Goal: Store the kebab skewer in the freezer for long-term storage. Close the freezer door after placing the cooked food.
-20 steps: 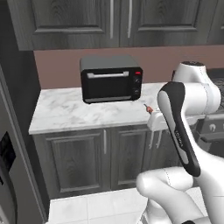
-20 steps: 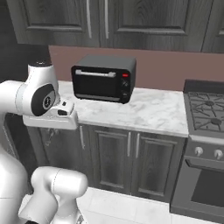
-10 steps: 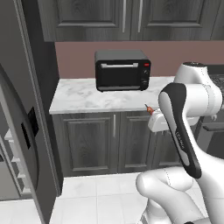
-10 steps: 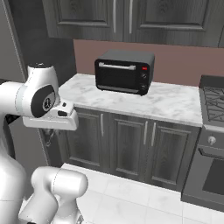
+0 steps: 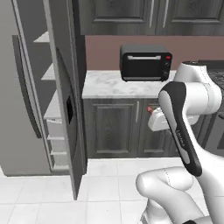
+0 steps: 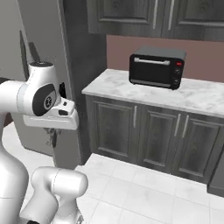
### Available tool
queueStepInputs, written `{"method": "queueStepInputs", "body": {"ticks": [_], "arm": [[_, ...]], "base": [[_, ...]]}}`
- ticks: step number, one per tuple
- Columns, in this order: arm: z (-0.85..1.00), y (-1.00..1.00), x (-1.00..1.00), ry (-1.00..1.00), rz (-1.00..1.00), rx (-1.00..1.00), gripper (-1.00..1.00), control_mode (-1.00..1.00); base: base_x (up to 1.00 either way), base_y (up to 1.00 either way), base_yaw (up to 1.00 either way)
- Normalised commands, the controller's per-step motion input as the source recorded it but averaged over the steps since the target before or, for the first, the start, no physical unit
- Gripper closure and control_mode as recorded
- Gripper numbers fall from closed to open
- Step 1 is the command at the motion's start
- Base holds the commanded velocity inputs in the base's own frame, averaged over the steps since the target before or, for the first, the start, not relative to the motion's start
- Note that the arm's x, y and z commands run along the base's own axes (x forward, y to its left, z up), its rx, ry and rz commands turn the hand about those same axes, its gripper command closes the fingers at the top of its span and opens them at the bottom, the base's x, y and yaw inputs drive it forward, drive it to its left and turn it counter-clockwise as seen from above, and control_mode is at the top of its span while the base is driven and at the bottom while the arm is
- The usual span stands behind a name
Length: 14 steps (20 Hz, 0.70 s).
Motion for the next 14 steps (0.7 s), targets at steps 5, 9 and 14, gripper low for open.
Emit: {"method": "queueStepInputs", "body": {"ticks": [5,9,14], "arm": [[0.0,0.0,0.0,0.0,0.0,0.0,1.0,1.0],[0.0,0.0,0.0,0.0,0.0,0.0,1.0,1.0],[0.0,0.0,0.0,0.0,0.0,0.0,1.0,1.0]], "base": [[-0.54,0.94,0.12],[-0.07,1.0,0.0],[0.0,0.9,-0.2]]}}
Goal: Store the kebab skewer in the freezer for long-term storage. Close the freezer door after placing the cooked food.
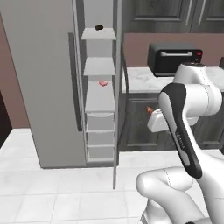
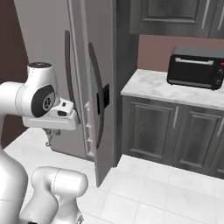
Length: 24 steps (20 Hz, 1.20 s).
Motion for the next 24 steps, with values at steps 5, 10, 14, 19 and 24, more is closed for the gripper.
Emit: {"method": "queueStepInputs", "body": {"ticks": [5,10,14,19,24], "arm": [[0.0,0.0,0.0,0.0,0.0,0.0,1.0,1.0],[0.0,0.0,0.0,0.0,0.0,0.0,1.0,1.0],[0.0,0.0,0.0,0.0,0.0,0.0,1.0,1.0],[0.0,0.0,0.0,0.0,0.0,0.0,1.0,1.0],[0.0,0.0,0.0,0.0,0.0,0.0,1.0,1.0]], "base": [[0.0,0.9,-0.27],[0.16,0.85,-0.31],[0.23,0.73,-0.37],[0.43,0.47,-0.38],[0.51,0.36,-0.37]]}}
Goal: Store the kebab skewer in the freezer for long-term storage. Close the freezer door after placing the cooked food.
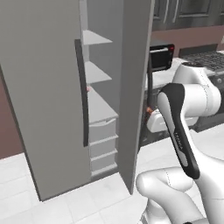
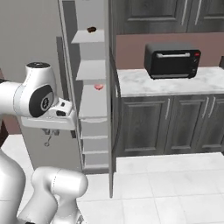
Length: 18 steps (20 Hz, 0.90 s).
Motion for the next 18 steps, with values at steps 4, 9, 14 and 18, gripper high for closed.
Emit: {"method": "queueStepInputs", "body": {"ticks": [4,9,14,18], "arm": [[0.0,0.0,0.0,0.0,0.0,0.0,1.0,1.0],[0.0,0.0,0.0,0.0,0.0,0.0,1.0,1.0],[0.0,0.0,0.0,0.0,0.0,0.0,1.0,1.0],[0.0,0.0,0.0,0.0,0.0,0.0,1.0,1.0]], "base": [[0.59,0.36,-0.22],[0.43,0.49,-0.04],[0.48,0.41,0.0],[0.52,0.28,0.0]]}}
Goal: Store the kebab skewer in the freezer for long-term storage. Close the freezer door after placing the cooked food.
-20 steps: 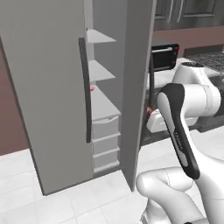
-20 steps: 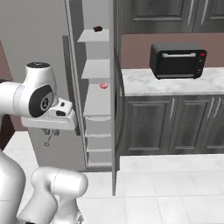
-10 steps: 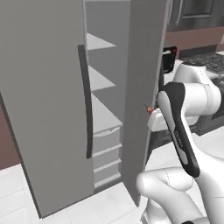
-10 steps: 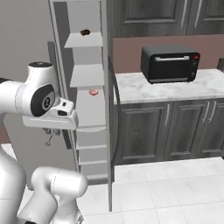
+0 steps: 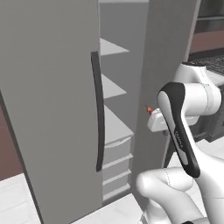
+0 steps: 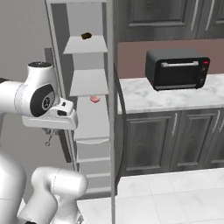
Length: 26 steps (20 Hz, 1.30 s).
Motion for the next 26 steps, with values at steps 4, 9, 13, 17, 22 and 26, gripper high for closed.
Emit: {"method": "queueStepInputs", "body": {"ticks": [4,9,13,17,22,26], "arm": [[0.0,0.0,0.0,0.0,0.0,0.0,1.0,1.0],[0.0,0.0,0.0,0.0,0.0,0.0,1.0,1.0],[0.0,0.0,0.0,0.0,0.0,0.0,1.0,1.0],[0.0,0.0,0.0,0.0,0.0,0.0,1.0,1.0],[0.0,0.0,0.0,0.0,0.0,0.0,1.0,1.0],[0.0,0.0,0.0,0.0,0.0,0.0,1.0,1.0]], "base": [[0.56,0.23,0.0],[0.5,0.18,0.0],[0.35,0.06,0.0],[0.28,-0.01,0.0],[0.42,-0.03,0.02],[0.47,0.0,0.03]]}}
